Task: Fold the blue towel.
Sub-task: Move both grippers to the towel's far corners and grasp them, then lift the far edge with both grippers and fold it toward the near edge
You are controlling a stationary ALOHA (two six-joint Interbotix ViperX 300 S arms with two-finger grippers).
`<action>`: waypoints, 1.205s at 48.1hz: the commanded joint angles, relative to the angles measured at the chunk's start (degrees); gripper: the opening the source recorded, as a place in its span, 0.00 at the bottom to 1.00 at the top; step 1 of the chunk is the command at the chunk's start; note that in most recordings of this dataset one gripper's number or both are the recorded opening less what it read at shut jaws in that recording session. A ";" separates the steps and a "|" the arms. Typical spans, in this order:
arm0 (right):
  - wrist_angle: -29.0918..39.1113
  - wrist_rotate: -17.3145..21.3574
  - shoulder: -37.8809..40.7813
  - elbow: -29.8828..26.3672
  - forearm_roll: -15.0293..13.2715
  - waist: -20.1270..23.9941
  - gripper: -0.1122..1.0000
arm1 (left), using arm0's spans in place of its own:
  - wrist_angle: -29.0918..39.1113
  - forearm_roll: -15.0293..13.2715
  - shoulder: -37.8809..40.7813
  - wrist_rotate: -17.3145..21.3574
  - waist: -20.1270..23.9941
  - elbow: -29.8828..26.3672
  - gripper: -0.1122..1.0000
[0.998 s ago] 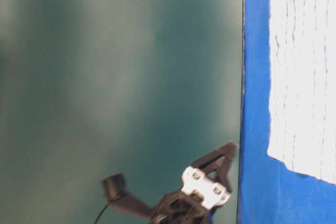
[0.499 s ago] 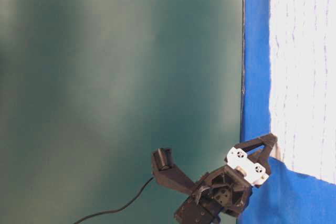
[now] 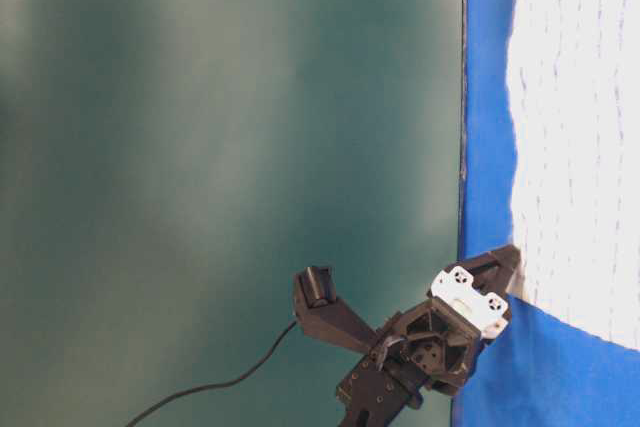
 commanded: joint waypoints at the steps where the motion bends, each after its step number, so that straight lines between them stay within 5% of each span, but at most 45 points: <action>1: 1.05 -0.09 -0.09 0.00 -0.09 -0.26 0.16 | 1.76 0.00 -0.09 -0.18 -0.26 0.53 0.39; 9: 1.67 -0.09 -0.26 0.00 -0.09 0.18 0.12 | 2.20 0.00 -0.26 -0.18 -0.79 0.62 0.11; 42: 4.31 0.09 -8.44 0.44 -0.09 0.53 0.12 | 5.98 0.09 -5.36 0.97 -2.20 -1.23 0.11; 58: 6.94 0.88 -12.39 0.62 0.26 5.01 0.12 | 8.26 0.09 -9.14 0.88 -5.01 -0.88 0.11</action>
